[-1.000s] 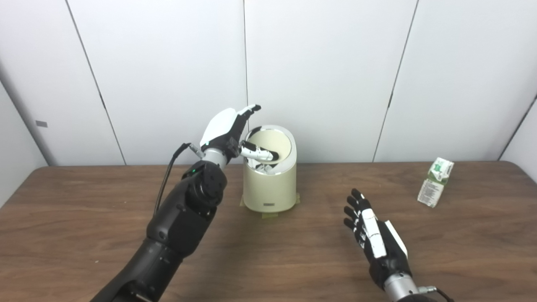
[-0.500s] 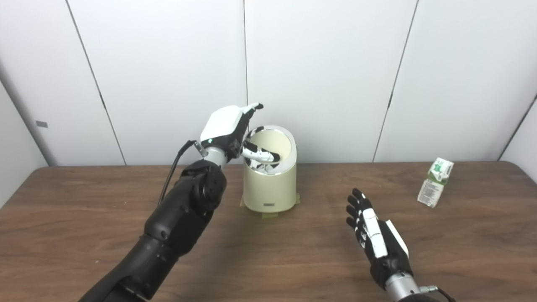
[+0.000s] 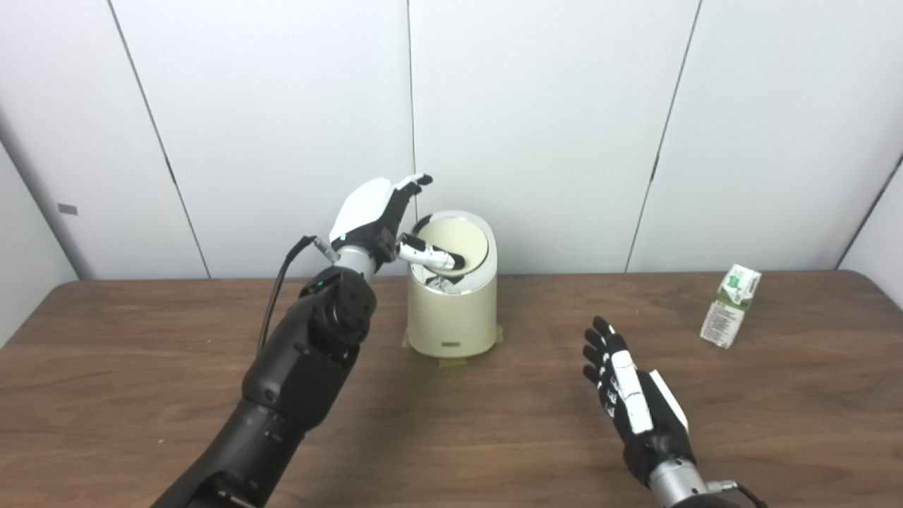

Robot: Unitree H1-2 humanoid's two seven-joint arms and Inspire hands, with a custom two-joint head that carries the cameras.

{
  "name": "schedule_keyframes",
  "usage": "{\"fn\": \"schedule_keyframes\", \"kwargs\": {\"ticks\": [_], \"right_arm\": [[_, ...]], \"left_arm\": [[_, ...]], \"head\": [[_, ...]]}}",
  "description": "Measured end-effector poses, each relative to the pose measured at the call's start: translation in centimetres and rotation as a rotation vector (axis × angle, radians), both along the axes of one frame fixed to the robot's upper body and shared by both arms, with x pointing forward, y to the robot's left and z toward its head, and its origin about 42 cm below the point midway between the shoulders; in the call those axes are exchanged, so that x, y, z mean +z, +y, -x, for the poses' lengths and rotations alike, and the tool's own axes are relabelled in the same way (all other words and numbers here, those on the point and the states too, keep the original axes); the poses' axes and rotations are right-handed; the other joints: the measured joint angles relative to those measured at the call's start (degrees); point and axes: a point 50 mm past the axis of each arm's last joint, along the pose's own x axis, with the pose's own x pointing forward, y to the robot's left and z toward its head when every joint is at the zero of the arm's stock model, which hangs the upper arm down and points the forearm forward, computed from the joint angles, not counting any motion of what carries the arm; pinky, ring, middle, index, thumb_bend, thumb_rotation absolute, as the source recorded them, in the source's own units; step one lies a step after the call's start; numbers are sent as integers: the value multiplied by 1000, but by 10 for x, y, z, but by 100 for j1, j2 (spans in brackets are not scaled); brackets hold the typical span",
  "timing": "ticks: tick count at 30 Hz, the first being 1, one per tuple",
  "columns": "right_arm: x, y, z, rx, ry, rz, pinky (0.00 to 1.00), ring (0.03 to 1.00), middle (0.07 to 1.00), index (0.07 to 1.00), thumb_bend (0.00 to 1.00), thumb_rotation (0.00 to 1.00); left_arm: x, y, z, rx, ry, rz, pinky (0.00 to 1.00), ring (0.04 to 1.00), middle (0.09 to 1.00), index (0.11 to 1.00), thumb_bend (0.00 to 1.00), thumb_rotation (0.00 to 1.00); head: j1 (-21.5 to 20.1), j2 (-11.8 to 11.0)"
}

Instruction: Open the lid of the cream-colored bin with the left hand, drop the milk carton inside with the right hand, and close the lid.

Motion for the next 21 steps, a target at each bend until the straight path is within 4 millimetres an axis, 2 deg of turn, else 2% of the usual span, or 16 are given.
{"fn": "schedule_keyframes", "kwargs": {"ticks": [5,6,15,19,21], "right_arm": [[0,-2,0,-7,0,-8,966,977,990,998,633,986],[0,-2,0,-7,1,-12,970,979,992,999,638,984],[2,-4,1,-4,6,-5,918,947,979,992,642,935],[3,-5,1,2,15,-1,890,943,980,982,666,832],[3,-6,1,3,14,-1,876,940,981,978,675,800]], "left_arm": [[4,2,18,-45,16,212,810,889,907,958,644,308],[3,2,22,-50,16,238,796,878,902,960,627,348],[-17,8,63,-81,-4,318,811,892,906,980,527,519],[-30,16,84,-88,-3,327,821,899,918,983,497,626],[-43,21,98,-84,24,348,833,899,918,974,492,661]], "head": [[0,18],[0,18],[-18,61],[9,79],[9,79]]}}
